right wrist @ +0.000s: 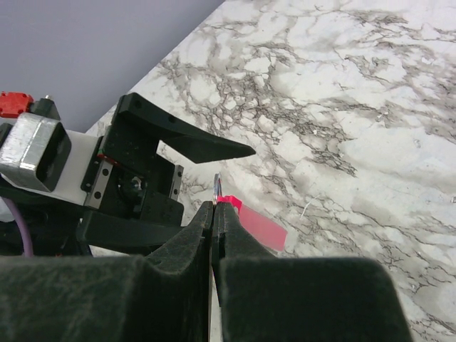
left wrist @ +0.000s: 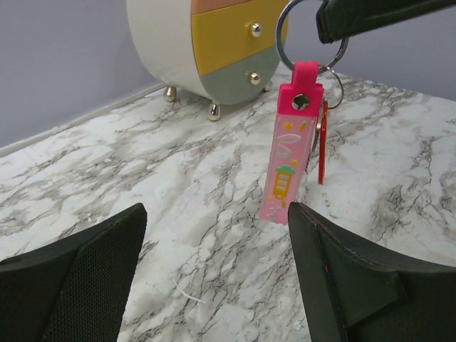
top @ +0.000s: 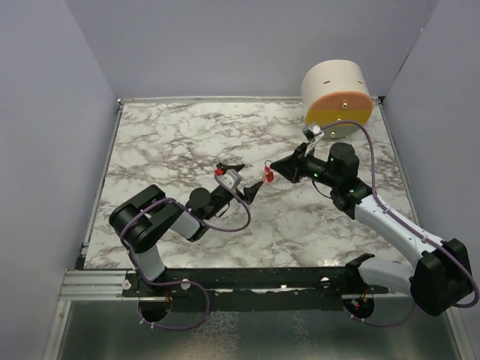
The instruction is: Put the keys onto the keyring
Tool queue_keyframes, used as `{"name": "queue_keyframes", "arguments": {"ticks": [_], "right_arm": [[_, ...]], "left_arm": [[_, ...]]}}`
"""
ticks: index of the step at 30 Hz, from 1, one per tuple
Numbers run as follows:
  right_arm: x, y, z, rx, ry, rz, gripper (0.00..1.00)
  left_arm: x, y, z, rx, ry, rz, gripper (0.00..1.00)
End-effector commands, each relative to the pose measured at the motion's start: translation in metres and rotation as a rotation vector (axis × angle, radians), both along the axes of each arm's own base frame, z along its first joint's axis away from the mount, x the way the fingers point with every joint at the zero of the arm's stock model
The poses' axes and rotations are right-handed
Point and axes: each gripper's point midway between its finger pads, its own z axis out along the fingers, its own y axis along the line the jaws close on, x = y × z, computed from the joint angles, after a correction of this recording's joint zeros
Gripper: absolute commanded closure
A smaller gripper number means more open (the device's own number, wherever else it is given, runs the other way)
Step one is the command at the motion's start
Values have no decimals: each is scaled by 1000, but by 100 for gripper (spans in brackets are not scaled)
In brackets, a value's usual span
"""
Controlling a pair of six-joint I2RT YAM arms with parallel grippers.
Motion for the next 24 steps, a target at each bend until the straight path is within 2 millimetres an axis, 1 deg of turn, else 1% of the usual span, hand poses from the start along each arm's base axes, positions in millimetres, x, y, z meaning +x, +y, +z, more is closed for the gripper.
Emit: {"name": "queue_keyframes", "arguments": {"ticks": [1, 9, 12, 15, 17, 20, 22, 24], "right_arm": [[-3, -1, 10, 12, -49, 7, 99], [-4, -1, 11, 9, -56, 18, 99], [-5, 0, 11, 10, -56, 20, 99], [-5, -1, 12, 11, -58, 19, 99], [-5, -1, 12, 10, -59, 17, 99], [-4, -1, 11, 9, -59, 17, 99], [-4, -1, 10, 7, -55, 17, 99], [-3, -1, 9, 7, -54, 16, 99]], "left_arm": [[3, -1, 51, -134, -171, -1, 18], [4, -15, 47, -114, -184, -60, 18], [6, -20, 42, -106, -181, -75, 24], [8, -23, 39, -101, -180, -85, 33], [8, -24, 38, -99, -180, -90, 34], [9, -25, 39, -98, -185, -95, 39], [9, -25, 40, -98, -189, -96, 47], [9, -24, 41, -99, -192, -93, 51]]}}
